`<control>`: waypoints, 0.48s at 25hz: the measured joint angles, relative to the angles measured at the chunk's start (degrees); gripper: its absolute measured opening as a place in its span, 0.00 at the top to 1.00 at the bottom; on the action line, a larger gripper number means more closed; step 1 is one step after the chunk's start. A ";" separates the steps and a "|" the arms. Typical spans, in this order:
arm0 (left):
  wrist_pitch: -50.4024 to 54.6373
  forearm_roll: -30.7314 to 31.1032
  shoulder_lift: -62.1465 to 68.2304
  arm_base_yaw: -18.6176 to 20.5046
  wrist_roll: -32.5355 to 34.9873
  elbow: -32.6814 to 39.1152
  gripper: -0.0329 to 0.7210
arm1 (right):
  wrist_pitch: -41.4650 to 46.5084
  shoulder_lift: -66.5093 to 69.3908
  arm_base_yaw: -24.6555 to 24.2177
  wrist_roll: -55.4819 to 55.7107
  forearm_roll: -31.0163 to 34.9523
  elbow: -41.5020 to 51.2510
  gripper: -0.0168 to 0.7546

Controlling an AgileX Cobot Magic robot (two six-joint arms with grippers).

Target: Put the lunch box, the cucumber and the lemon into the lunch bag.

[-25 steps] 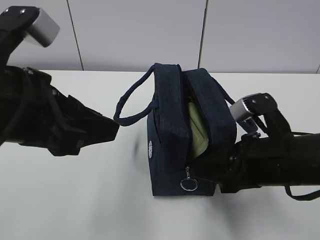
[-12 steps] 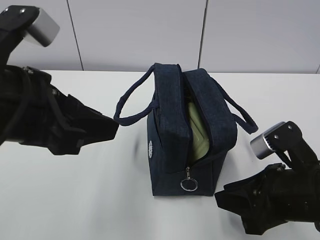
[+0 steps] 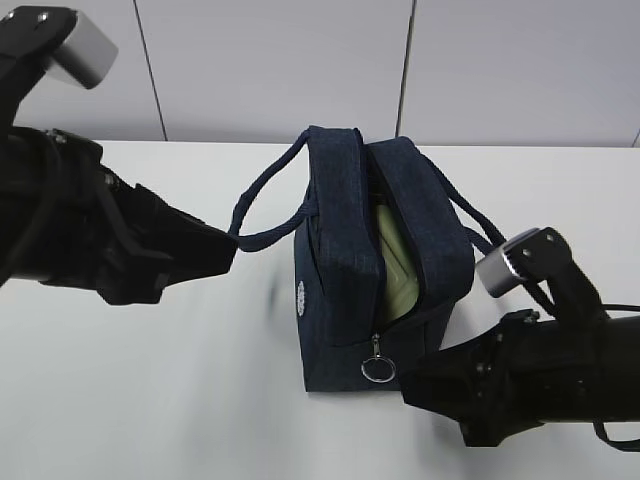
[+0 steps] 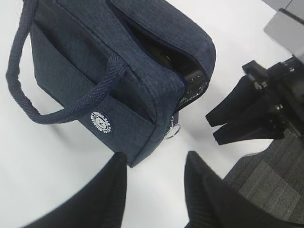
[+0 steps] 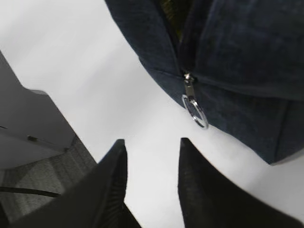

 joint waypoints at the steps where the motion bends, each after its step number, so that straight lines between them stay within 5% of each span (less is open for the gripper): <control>1: -0.11 0.00 0.00 0.00 0.00 0.00 0.59 | 0.80 1.17 0.00 0.00 0.00 -0.48 0.62; 12: -0.47 1.15 0.00 0.00 0.00 0.00 0.59 | 0.05 11.09 0.00 0.00 0.09 -5.82 0.59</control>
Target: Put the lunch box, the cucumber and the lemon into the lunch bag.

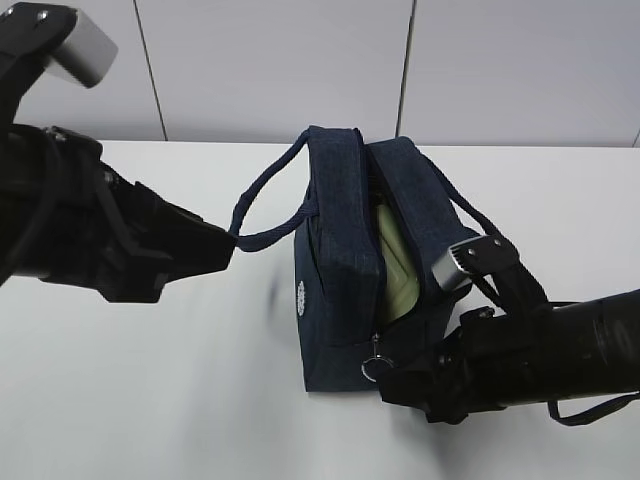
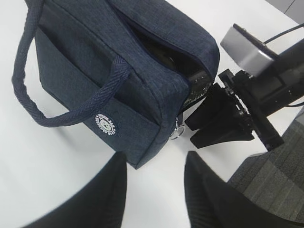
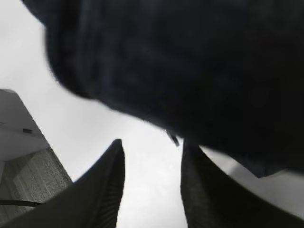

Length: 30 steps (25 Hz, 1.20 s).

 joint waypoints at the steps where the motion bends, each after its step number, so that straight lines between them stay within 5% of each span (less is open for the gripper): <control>1: -0.04 0.11 0.00 0.00 0.00 0.00 0.59 | -0.47 0.46 0.00 0.00 0.00 -0.37 0.59; 13: -0.27 0.88 0.00 0.00 0.00 0.00 0.59 | 2.03 7.47 0.00 -0.84 0.04 -4.49 0.61; 26: 0.09 1.13 0.00 0.00 0.00 0.00 0.60 | 3.86 8.12 0.00 -0.84 0.04 -5.80 0.81; 30: 0.87 1.16 0.00 0.00 0.00 0.00 0.60 | 3.86 8.21 0.00 -0.84 0.04 -5.80 0.96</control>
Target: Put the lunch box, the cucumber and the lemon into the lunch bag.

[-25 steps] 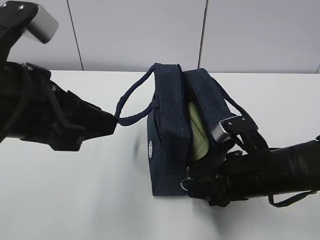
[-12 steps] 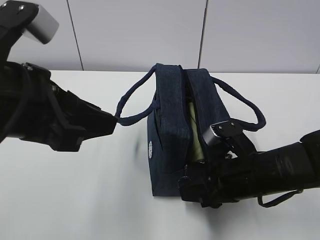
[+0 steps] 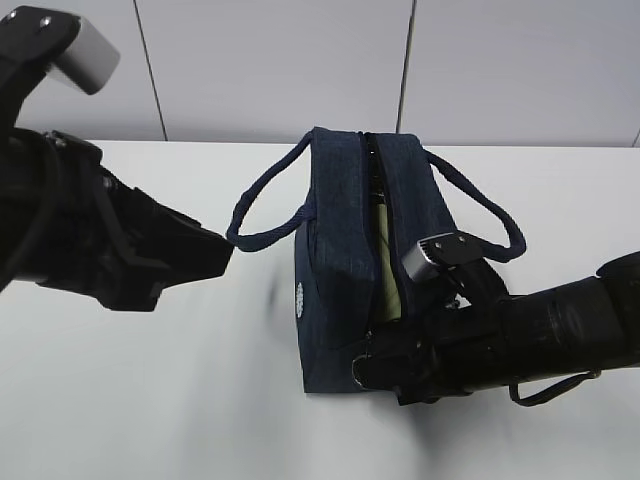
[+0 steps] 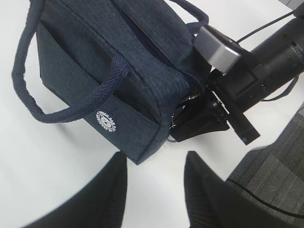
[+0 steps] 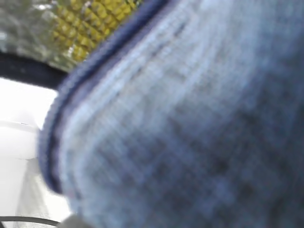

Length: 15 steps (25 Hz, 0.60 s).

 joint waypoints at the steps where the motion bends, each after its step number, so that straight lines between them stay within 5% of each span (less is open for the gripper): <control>1: 0.00 0.00 0.00 0.00 0.00 0.00 0.60 | 0.11 0.00 0.00 0.00 0.00 0.00 0.98; 15: 0.40 2.63 0.00 0.00 0.00 0.74 0.60 | 3.52 0.00 0.00 4.45 0.00 0.00 0.98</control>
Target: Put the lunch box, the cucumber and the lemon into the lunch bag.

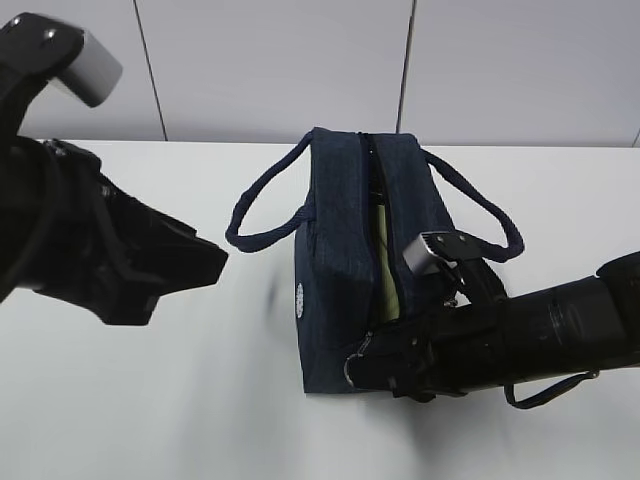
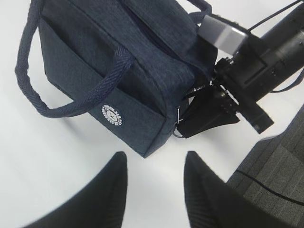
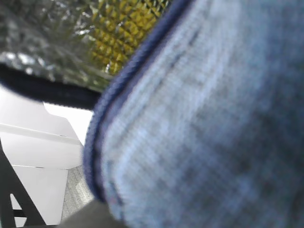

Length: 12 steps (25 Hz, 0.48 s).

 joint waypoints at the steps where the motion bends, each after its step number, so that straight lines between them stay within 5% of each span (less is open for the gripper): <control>1: -0.29 0.25 0.00 0.00 0.00 0.67 0.60 | 0.59 0.00 0.00 0.21 0.00 0.00 0.98; 12: -12.49 -0.48 0.11 -0.12 0.00 10.12 0.60 | 3.08 0.00 0.00 3.46 0.00 0.00 0.98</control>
